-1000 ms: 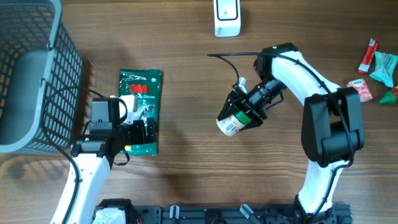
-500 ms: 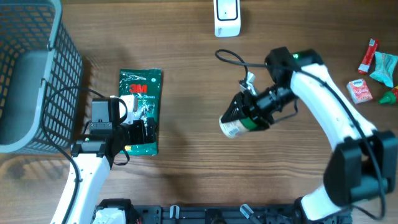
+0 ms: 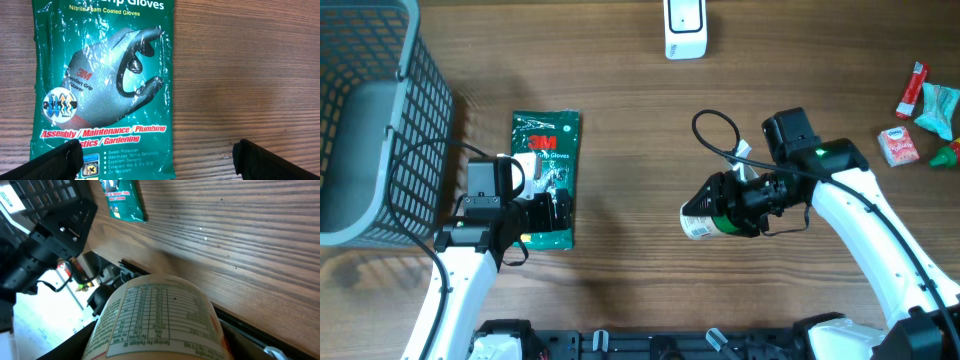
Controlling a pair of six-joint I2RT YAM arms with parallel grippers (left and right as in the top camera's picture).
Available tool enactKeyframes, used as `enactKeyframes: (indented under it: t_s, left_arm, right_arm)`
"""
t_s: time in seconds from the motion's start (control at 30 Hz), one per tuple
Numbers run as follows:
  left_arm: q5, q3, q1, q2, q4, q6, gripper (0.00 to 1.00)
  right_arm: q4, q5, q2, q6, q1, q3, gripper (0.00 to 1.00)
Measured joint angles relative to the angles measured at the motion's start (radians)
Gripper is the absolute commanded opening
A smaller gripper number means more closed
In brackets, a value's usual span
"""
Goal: Scan the item barcode
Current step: 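Lift the jar and tip it onto its side, then hold the jar label under the white scanner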
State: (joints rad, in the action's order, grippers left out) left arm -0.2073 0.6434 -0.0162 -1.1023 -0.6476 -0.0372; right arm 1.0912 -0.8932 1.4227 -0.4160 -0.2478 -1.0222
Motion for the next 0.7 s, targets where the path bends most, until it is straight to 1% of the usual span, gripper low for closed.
enactKeyframes:
  t_s: [0.3,0.4,0.47,0.57,0.6,0.7]
  left_arm:
    - [0.000,0.000,0.000,0.000,0.000,0.000,1.00]
    - [0.000,0.000,0.000,0.000,0.000,0.000,1.00]
    - [0.000,0.000,0.000,0.000,0.000,0.000,1.00]
    - [0.000,0.000,0.000,0.000,0.000,0.000,1.00]
    - [0.000,0.000,0.000,0.000,0.000,0.000,1.00]
    - [0.000,0.000,0.000,0.000,0.000,0.000,1.00]
  right_arm:
    - [-0.095,-0.044,0.000,-0.106,0.000,0.001,0.47]
    - [-0.140,0.035,0.000,-0.116,0.000,0.001,0.46]
    - [-0.228,0.128,0.000,-0.122,0.000,0.003,0.44]
    - [-0.393,0.195,0.000,-0.134,0.000,0.002,0.43]
    - [-0.444,0.220,0.000,-0.137,0.000,0.001,0.41]
    - [-0.543,0.325,0.000,-0.140,-0.001,0.000,0.37]
